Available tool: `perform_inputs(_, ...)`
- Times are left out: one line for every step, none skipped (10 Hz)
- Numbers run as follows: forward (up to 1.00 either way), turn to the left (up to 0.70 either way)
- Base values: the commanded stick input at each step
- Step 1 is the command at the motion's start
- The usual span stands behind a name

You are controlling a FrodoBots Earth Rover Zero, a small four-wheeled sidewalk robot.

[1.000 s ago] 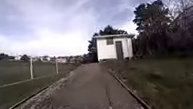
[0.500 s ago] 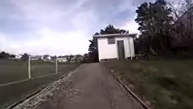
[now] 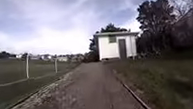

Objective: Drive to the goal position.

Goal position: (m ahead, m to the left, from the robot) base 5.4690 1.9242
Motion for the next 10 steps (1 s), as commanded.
perform_inputs(0.85, 0.03)
perform_inputs(0.85, 0.16)
perform_inputs(0.85, 0.22)
perform_inputs(0.85, 0.21)
perform_inputs(0.85, 0.04)
perform_inputs(0.85, 0.0)
perform_inputs(0.85, 0.0)
perform_inputs(0.85, 0.0)
perform_inputs(0.85, 0.0)
perform_inputs(0.85, 0.0)
